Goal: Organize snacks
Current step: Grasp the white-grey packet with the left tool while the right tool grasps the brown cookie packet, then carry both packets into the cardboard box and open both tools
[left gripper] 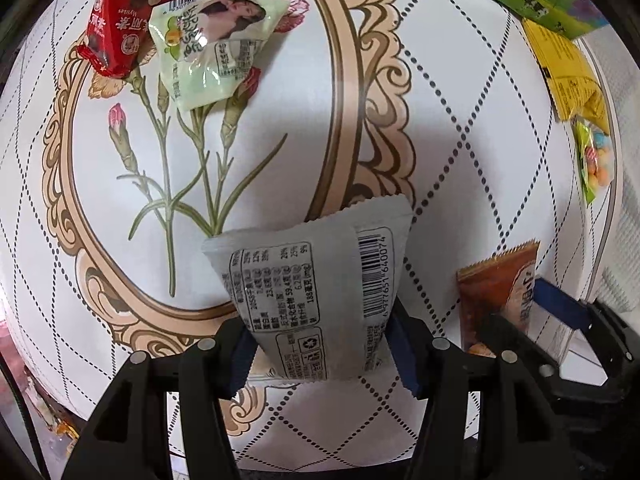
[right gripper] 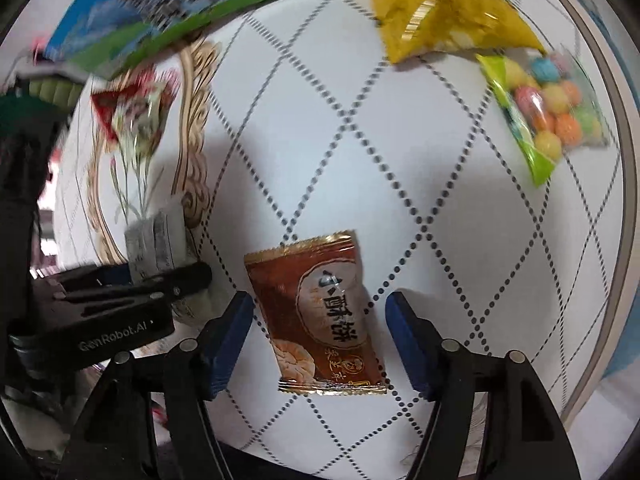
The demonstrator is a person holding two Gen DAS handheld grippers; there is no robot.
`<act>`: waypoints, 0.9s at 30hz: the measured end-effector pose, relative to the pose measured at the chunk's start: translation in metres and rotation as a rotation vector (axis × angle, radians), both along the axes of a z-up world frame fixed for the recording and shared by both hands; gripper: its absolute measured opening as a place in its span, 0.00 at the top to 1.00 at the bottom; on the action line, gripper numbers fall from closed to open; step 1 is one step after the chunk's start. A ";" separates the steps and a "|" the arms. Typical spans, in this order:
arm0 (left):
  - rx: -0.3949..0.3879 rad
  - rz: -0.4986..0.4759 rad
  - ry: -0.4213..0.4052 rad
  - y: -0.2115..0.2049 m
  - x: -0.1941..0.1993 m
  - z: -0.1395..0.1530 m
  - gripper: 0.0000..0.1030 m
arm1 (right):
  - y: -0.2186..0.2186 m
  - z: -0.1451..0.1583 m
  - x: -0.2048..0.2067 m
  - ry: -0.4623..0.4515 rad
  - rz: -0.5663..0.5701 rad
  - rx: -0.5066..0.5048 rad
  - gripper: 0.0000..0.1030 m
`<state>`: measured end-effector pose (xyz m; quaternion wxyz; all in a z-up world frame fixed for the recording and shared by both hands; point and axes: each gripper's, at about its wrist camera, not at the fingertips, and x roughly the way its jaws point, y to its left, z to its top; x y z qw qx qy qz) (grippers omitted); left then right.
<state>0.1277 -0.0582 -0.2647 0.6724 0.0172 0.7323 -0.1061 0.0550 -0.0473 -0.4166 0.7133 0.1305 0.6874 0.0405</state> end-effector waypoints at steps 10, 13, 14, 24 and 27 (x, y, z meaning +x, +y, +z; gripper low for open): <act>-0.012 0.014 -0.003 0.006 -0.011 -0.007 0.52 | 0.033 -0.016 -0.013 -0.063 0.097 -0.147 0.35; -0.025 0.022 -0.014 0.012 -0.012 0.000 0.55 | 0.036 -0.012 -0.020 -0.082 0.086 -0.123 0.45; -0.028 0.018 -0.023 0.012 -0.012 0.004 0.56 | 0.035 -0.008 -0.021 -0.085 0.082 -0.114 0.45; -0.133 -0.009 -0.127 0.015 -0.008 0.079 0.57 | 0.009 0.061 -0.012 -0.186 -0.022 0.077 0.45; -0.189 -0.012 -0.198 0.016 0.007 0.124 0.57 | -0.008 0.098 0.009 -0.263 -0.041 0.113 0.45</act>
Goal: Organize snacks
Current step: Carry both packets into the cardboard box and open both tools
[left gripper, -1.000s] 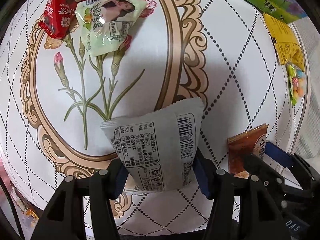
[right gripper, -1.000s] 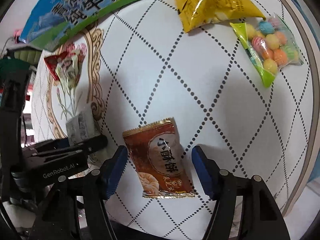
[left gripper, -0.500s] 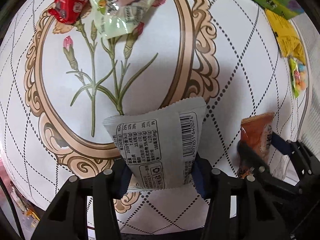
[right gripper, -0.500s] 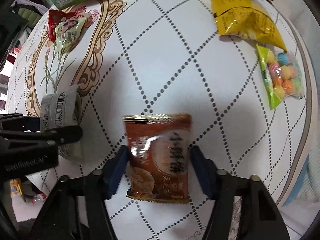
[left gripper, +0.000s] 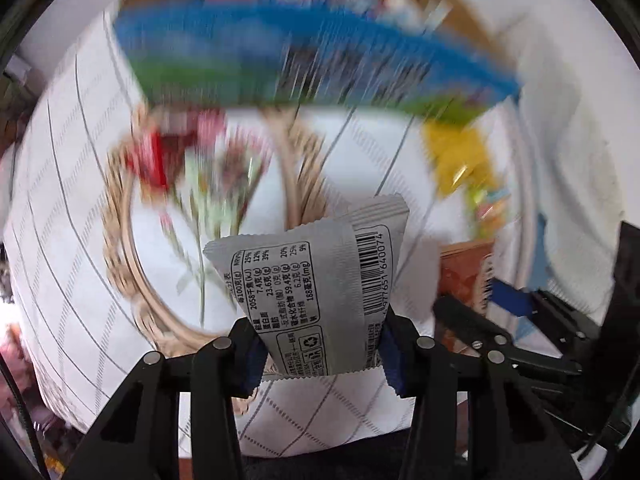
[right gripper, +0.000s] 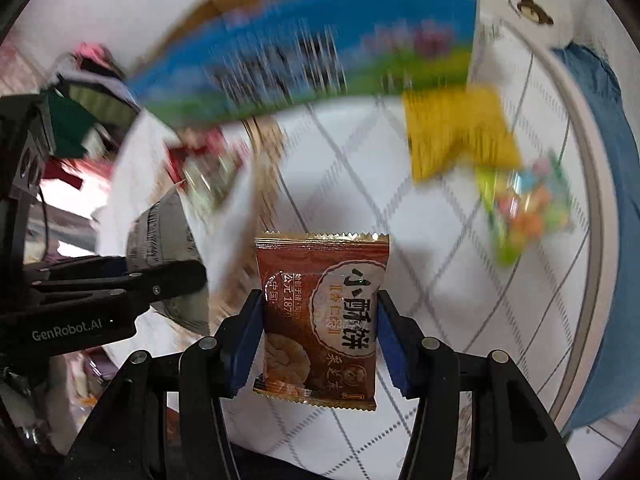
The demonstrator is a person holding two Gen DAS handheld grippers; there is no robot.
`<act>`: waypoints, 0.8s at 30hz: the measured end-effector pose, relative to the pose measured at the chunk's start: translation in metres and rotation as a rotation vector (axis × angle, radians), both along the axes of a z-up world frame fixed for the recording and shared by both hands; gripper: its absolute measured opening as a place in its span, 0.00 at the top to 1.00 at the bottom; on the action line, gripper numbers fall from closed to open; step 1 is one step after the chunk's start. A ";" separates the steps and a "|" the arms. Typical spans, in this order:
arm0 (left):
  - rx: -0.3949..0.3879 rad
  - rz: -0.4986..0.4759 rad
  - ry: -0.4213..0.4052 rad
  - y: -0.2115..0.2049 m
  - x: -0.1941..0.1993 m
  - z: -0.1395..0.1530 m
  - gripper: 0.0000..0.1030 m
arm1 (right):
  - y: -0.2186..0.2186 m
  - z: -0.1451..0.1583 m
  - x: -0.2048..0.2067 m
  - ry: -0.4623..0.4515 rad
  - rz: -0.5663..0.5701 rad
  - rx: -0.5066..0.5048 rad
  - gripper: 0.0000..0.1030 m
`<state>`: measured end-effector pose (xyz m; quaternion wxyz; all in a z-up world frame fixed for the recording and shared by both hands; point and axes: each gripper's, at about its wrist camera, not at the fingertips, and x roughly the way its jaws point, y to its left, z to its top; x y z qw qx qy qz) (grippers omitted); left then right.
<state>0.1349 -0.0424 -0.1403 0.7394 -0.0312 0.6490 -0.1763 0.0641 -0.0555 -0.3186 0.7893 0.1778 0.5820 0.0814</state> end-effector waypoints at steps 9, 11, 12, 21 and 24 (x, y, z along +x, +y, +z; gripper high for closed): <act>-0.055 0.018 -0.163 -0.012 0.105 0.089 0.57 | -0.049 0.097 0.097 -0.228 -0.031 -0.009 0.45; -0.053 0.015 -0.154 -0.017 0.130 0.090 0.57 | -0.052 0.102 0.118 -0.245 -0.037 -0.020 0.45; -0.051 0.028 -0.149 -0.018 0.146 0.088 0.57 | -0.054 0.104 0.128 -0.248 -0.037 -0.031 0.45; 0.013 0.042 0.000 -0.030 0.227 0.028 0.57 | -0.052 0.059 0.206 -0.165 -0.018 -0.090 0.45; 0.031 0.030 0.041 -0.032 0.233 0.011 0.57 | -0.053 0.044 0.215 -0.142 -0.019 -0.091 0.45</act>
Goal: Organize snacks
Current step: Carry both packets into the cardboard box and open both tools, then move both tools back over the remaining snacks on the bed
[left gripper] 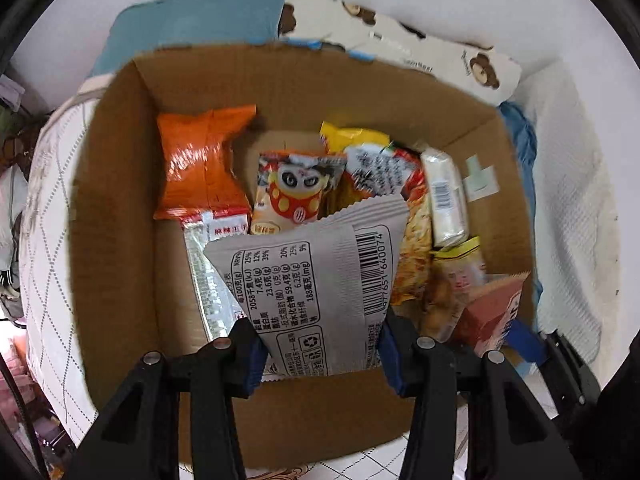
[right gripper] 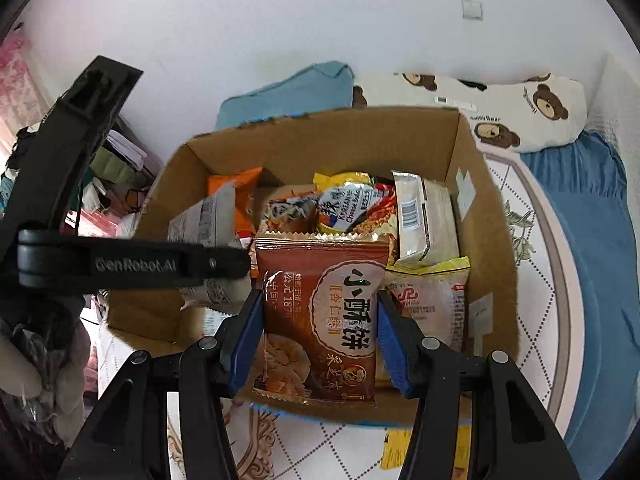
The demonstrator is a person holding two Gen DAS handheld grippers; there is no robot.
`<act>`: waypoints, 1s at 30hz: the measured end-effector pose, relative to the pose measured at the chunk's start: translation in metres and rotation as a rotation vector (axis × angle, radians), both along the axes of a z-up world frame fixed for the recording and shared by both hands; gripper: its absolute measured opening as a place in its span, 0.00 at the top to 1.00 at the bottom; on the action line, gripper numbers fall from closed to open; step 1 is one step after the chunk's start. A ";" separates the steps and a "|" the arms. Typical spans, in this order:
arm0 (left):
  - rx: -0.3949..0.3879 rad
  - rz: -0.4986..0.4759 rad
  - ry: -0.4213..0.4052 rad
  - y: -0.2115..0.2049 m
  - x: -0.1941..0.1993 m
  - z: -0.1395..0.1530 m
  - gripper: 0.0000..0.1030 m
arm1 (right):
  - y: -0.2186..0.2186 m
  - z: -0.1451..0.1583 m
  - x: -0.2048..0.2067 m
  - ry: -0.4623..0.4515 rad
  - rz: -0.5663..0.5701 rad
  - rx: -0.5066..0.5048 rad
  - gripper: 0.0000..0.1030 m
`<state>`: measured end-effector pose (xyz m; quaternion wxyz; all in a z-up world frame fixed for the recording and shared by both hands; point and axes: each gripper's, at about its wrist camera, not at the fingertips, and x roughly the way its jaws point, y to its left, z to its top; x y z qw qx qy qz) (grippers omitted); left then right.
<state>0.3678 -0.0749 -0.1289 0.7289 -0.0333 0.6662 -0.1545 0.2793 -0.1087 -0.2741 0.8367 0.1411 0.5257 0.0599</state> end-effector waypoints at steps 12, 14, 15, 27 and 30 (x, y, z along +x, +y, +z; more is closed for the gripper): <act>-0.038 0.010 0.119 -0.002 -0.004 -0.036 0.28 | 0.002 -0.041 0.014 0.179 0.023 0.005 0.07; -0.026 0.009 0.108 -0.002 -0.004 -0.034 0.13 | 0.003 -0.039 0.014 0.187 0.017 -0.026 0.06; -0.021 0.005 0.102 -0.002 -0.005 -0.032 0.10 | 0.003 -0.038 0.013 0.187 0.016 -0.030 0.05; 0.045 -0.006 0.024 0.004 -0.013 -0.005 0.07 | -0.008 -0.017 0.009 0.183 -0.023 -0.099 0.05; 0.053 0.000 0.003 0.010 -0.017 0.001 0.07 | -0.010 -0.012 0.006 0.178 -0.023 -0.112 0.05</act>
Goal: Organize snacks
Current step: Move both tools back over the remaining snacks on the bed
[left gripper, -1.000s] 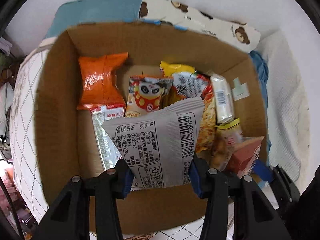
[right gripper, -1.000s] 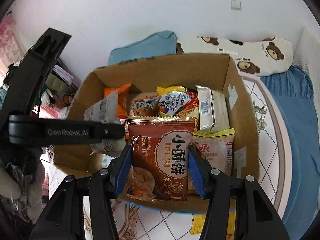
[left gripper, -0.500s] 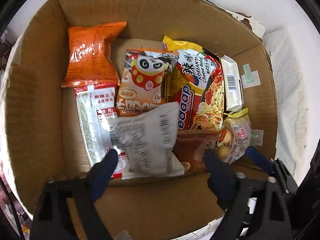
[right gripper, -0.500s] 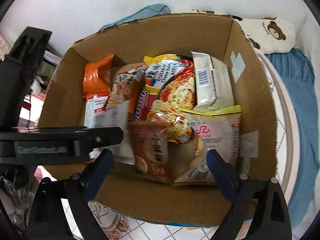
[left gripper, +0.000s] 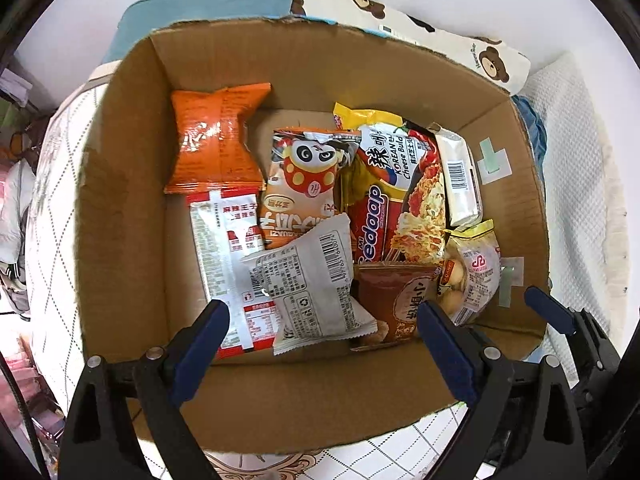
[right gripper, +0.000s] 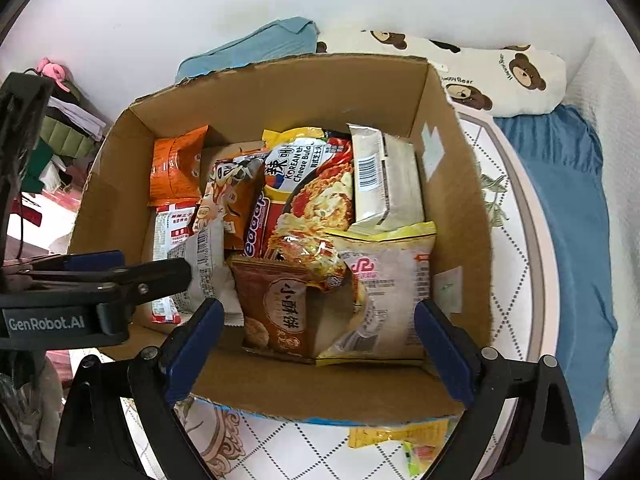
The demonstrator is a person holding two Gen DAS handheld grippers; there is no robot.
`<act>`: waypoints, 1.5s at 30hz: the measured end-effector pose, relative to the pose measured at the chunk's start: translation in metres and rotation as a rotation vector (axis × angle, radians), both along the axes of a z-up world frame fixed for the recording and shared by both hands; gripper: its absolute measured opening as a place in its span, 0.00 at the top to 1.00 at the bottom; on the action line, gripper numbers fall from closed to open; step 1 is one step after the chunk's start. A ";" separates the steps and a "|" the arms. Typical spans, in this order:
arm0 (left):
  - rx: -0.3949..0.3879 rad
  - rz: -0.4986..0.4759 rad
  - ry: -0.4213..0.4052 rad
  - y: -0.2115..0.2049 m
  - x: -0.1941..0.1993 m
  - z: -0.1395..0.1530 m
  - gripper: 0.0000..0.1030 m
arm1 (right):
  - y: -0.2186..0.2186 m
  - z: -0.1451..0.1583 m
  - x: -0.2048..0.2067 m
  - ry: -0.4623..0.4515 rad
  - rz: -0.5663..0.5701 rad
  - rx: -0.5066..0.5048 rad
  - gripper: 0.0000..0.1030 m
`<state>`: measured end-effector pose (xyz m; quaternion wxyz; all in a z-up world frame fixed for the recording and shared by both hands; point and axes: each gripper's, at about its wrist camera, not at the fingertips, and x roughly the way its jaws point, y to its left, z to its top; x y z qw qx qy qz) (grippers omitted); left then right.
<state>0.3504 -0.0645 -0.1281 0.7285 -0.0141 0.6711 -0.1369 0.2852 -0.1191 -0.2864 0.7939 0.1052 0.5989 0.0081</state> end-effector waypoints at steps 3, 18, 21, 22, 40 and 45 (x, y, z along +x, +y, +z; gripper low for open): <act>-0.001 0.014 -0.029 0.005 -0.005 0.007 0.07 | -0.002 0.005 -0.005 -0.008 -0.002 -0.010 0.05; 0.060 0.020 -0.327 0.025 -0.074 0.068 0.07 | -0.007 0.052 -0.060 -0.143 -0.031 -0.042 0.05; 0.057 0.016 -0.376 0.028 -0.093 0.080 0.07 | -0.004 0.065 -0.078 -0.183 -0.028 -0.050 0.05; 0.054 0.015 -0.387 0.029 -0.098 0.083 0.07 | -0.003 0.069 -0.084 -0.198 -0.028 -0.054 0.05; 0.078 0.073 -0.624 0.039 -0.197 0.123 0.07 | -0.016 0.118 -0.178 -0.336 -0.103 -0.016 0.05; 0.143 0.123 -0.531 0.044 -0.197 0.073 0.07 | -0.052 0.057 -0.175 -0.203 -0.181 0.015 0.05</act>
